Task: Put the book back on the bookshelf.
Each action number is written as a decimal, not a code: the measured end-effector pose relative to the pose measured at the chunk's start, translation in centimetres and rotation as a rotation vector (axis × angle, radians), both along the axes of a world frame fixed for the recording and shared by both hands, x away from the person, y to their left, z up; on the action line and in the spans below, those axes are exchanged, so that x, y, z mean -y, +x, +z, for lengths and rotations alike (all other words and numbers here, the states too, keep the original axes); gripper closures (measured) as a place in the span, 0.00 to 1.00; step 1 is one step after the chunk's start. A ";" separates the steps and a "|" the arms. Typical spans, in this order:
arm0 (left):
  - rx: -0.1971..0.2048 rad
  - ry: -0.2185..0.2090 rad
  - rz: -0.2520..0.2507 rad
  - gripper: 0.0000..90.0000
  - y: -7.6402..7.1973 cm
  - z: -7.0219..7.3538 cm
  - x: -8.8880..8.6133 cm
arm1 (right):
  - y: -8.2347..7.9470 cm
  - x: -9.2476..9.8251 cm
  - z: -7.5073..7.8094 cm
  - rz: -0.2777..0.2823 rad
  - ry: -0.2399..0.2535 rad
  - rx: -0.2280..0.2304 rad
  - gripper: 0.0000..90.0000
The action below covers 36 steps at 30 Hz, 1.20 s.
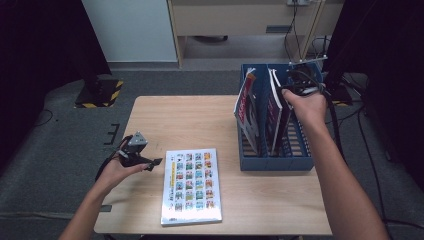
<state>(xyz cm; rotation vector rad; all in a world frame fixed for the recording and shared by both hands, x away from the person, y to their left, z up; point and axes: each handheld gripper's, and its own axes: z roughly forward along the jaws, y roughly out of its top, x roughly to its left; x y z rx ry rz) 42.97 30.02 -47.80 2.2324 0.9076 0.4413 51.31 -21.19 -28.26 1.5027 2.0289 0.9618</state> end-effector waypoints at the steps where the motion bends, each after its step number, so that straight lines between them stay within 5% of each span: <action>1: 0.001 0.000 -0.001 0.05 0.0 0.0 0.0 | 0.0 0.0 0.1 -0.001 0.003 0.000 0.80; 36: 0.006 0.006 -0.015 0.05 -0.1 0.1 0.9 | -0.9 0.7 1.7 0.002 0.006 0.076 0.66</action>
